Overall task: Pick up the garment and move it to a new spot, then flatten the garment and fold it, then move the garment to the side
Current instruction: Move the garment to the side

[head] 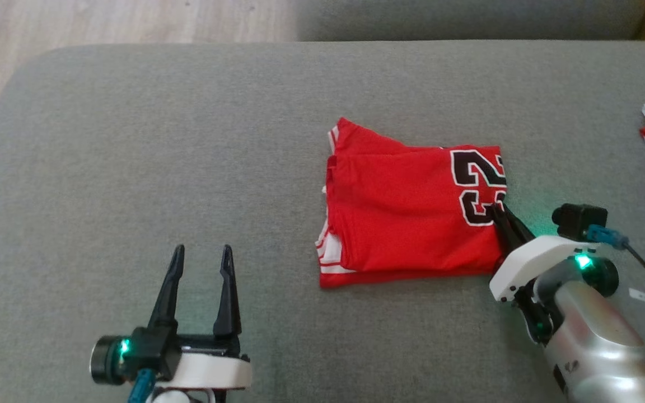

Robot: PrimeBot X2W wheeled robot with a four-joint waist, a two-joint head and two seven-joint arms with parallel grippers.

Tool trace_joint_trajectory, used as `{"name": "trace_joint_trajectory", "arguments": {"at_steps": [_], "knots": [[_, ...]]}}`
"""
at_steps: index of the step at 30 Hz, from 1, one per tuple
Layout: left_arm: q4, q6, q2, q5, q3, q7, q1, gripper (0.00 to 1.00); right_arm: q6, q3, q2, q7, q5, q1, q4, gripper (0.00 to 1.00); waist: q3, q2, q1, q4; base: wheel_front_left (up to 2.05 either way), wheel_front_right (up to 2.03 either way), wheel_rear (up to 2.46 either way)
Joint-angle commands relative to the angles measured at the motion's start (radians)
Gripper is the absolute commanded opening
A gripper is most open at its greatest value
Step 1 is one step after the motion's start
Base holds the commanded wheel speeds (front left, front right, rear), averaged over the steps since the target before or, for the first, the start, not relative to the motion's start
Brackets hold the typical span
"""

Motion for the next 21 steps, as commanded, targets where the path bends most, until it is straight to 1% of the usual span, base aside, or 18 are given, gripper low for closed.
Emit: {"name": "trace_joint_trajectory", "arguments": {"at_steps": [1,4,6,10,11,12,17,21], "knots": [[-0.035,0.007,-0.002,-0.006,0.030,-0.006,-0.034,1.00,-0.001,0.024,-0.003,-0.011,-0.005,-0.004,-0.002,0.00,0.012,0.0000,-0.0002,-0.016,0.00,0.00,0.00],[-0.045,0.011,-0.002,-0.006,0.032,-0.006,-0.045,1.00,-0.001,0.044,-0.045,-0.048,-0.026,-0.032,-0.001,0.00,0.036,0.0000,-0.0002,-0.046,0.00,0.00,0.00],[-0.052,0.014,-0.002,-0.005,0.036,-0.006,-0.054,1.00,-0.001,0.052,-0.083,-0.063,-0.045,-0.058,-0.009,0.00,0.056,0.0000,-0.0002,-0.072,0.00,0.00,0.00],[-0.060,0.009,-0.002,-0.009,0.044,-0.006,-0.077,1.00,-0.001,0.048,-0.176,-0.086,-0.092,-0.117,-0.032,0.00,0.094,0.0000,-0.0002,-0.125,0.00,0.00,0.00],[-0.062,0.002,-0.002,-0.013,0.048,-0.006,-0.087,1.00,-0.001,0.037,-0.223,-0.092,-0.114,-0.147,-0.048,0.00,0.113,0.0000,-0.0002,-0.152,0.00,0.00,0.00],[-0.065,0.000,-0.002,-0.013,0.050,-0.006,-0.094,1.00,-0.001,0.031,-0.247,-0.094,-0.125,-0.163,-0.058,0.00,0.124,0.0000,-0.0002,-0.166,0.00,0.00,0.00],[-0.065,-0.011,-0.002,0.006,0.060,-0.006,-0.131,1.00,-0.001,0.001,-0.351,-0.076,-0.181,-0.249,-0.110,0.00,0.182,0.0000,-0.0002,-0.229,0.00,0.00,0.00],[-0.061,-0.025,-0.002,0.024,0.061,-0.006,-0.163,1.00,-0.001,-0.025,-0.439,-0.039,-0.212,-0.302,-0.156,0.00,0.225,0.0000,-0.0002,-0.261,0.00,0.00,0.00]]}}
